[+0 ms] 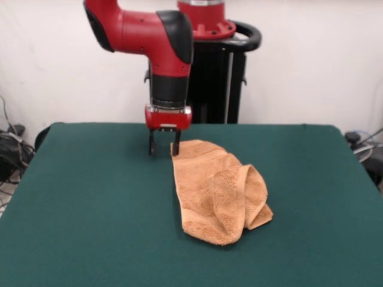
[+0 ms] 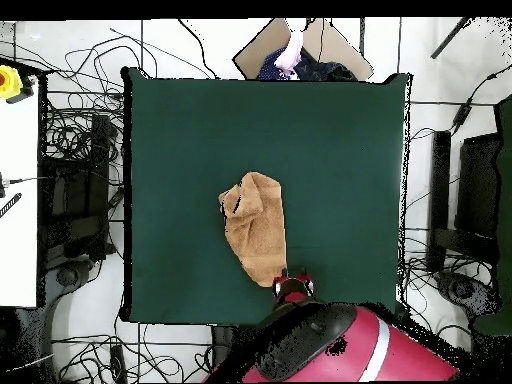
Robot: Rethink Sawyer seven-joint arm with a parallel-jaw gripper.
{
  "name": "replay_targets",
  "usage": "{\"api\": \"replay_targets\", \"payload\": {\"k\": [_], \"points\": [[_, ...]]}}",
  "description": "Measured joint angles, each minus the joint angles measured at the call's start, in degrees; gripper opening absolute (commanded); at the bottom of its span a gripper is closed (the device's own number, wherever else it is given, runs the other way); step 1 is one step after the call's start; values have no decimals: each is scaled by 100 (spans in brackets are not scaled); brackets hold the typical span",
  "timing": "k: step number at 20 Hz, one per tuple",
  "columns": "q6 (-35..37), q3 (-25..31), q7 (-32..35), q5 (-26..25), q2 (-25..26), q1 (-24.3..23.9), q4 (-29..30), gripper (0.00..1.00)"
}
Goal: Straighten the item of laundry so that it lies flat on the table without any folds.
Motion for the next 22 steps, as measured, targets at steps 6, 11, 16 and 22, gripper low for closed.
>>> {"api": "replay_targets", "payload": {"k": [6,11,16,22], "points": [[-6,0,-1,0,-30,1,121,100],[64,2,-1,-1,-153,-1,351,100],[173,24,-1,-1,-308,32,599,100],[174,34,-1,19,-333,232,728,100]]}}
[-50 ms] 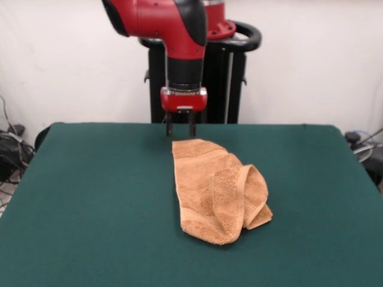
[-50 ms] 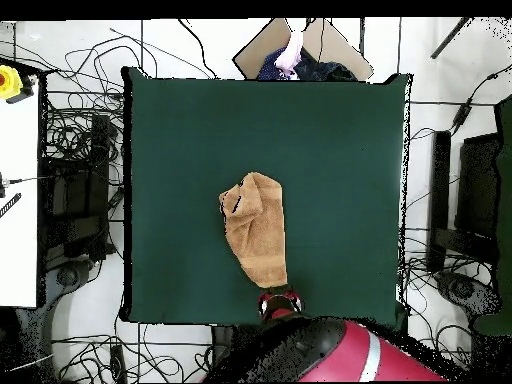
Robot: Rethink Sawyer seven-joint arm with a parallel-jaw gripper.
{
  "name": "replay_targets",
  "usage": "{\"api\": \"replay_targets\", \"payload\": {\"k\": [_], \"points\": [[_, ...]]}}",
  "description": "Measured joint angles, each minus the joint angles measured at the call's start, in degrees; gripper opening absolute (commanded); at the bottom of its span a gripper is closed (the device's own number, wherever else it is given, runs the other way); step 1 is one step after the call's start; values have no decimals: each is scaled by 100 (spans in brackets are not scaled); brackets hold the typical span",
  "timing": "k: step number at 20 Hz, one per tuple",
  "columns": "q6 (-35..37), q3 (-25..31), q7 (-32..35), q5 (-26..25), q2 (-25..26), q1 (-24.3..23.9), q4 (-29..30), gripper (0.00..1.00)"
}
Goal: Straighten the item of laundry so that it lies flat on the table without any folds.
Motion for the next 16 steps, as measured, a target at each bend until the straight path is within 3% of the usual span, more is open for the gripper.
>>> {"api": "replay_targets", "payload": {"k": [11,16], "points": [[-56,10,1,94,444,230,1,100],[-422,-48,1,223,748,315,16,100]]}}
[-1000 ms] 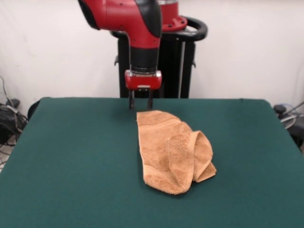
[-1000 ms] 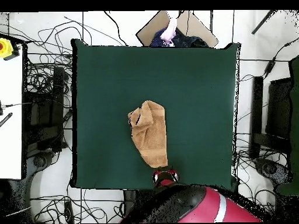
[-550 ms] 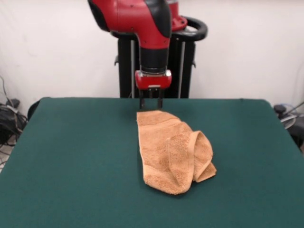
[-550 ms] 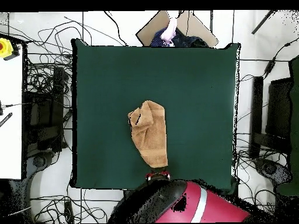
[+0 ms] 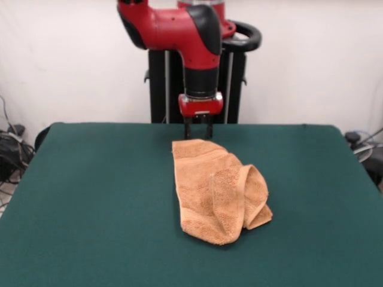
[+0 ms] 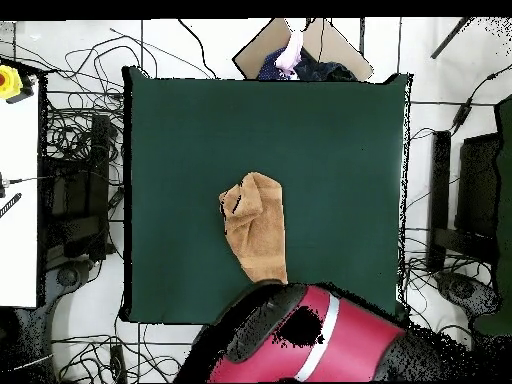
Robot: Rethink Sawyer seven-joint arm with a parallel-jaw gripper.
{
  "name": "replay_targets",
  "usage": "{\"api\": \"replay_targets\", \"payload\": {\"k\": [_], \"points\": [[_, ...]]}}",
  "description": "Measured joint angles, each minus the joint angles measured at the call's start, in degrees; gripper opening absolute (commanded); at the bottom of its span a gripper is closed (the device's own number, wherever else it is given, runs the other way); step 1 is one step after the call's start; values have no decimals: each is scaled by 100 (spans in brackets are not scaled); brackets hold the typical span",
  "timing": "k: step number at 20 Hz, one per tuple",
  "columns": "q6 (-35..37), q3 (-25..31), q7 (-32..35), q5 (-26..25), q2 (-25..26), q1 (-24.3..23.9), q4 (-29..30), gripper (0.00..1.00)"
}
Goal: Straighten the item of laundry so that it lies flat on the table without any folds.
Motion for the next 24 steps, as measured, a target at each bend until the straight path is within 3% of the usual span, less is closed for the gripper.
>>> {"api": "replay_targets", "payload": {"k": [17,24], "points": [[-210,-39,0,234,-40,5,94,100],[435,-40,0,421,-789,5,144,100]]}}
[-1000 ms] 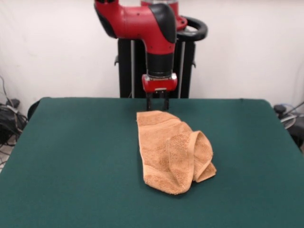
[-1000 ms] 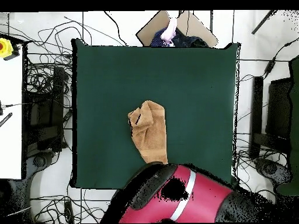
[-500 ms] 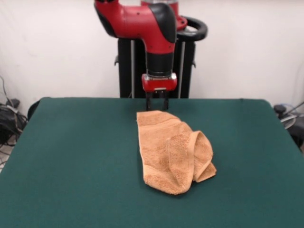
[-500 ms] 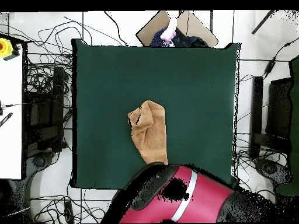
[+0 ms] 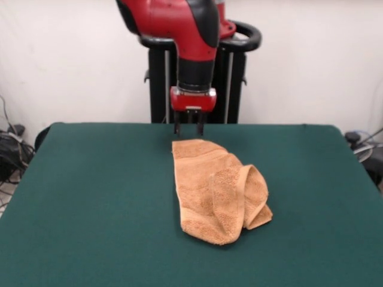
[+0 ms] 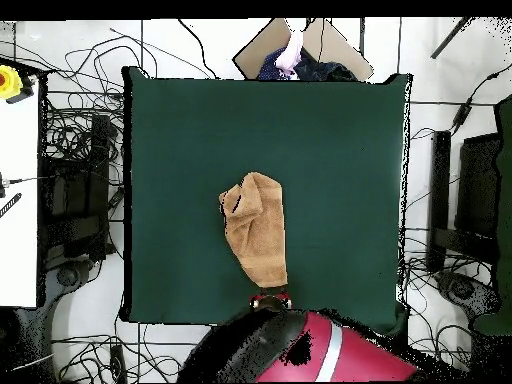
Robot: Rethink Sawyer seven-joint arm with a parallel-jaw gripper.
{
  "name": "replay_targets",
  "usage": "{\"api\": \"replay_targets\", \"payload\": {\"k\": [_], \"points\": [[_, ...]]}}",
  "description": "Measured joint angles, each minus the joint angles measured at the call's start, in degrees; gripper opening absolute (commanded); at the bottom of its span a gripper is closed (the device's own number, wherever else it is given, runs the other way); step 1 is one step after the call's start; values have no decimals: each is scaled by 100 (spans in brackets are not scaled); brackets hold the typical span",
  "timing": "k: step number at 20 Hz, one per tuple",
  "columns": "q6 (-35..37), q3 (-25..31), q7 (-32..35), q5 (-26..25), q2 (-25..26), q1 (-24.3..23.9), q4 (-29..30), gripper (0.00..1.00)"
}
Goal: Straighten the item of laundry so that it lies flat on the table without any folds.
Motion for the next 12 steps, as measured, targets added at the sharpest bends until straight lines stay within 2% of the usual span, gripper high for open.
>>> {"api": "replay_targets", "payload": {"k": [6,12], "points": [[950,44,0,113,-661,-14,4,100],[1148,188,0,147,-800,-33,-3,100]]}}
